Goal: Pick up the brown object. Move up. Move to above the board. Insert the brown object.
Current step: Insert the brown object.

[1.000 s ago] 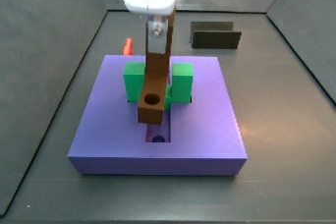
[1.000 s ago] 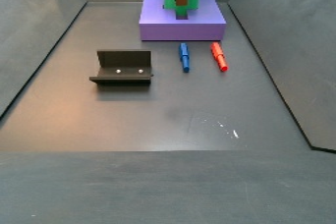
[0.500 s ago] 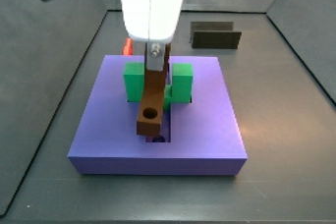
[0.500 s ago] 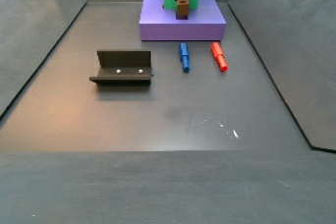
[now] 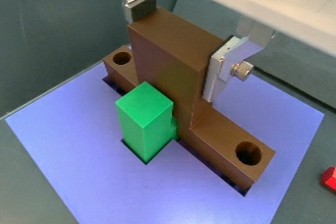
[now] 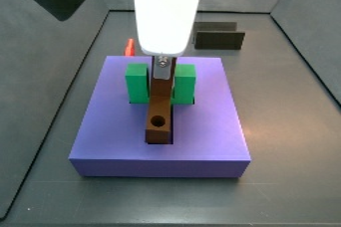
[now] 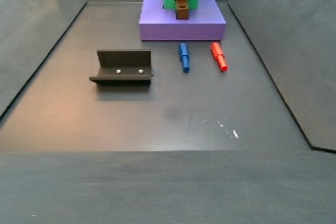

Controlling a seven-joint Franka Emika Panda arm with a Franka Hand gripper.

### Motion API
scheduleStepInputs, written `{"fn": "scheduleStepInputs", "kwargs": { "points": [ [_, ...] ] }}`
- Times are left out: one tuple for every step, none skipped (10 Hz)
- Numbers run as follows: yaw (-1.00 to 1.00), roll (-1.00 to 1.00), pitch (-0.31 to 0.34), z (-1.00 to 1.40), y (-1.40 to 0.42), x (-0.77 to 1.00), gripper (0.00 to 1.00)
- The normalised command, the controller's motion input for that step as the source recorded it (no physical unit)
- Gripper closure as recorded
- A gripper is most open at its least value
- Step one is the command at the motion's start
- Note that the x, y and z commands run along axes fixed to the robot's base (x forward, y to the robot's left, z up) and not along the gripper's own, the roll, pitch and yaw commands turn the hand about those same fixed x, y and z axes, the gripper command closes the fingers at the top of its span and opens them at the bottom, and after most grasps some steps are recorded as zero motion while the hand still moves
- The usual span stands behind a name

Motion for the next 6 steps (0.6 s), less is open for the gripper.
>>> {"fn": "scheduleStepInputs", "kwargs": {
  "points": [
    [0.06,0.07,0.0,-0.16,-0.02,0.12,1.0],
    [0.02,0.04,0.0,-0.17,-0.06,0.05,1.0],
    [0.0,0.01,-0.069,-0.29,0.0,0.0,1.0],
    [0.0,0.03,-0.123,-0.41,0.0,-0.22,1.0],
    [0.0,0.13,-0.164,-0.52,0.0,-0.35,1.0],
    [0.0,0.14,-0.147,-0.54,0.0,-0.29,1.0]
  ]
}}
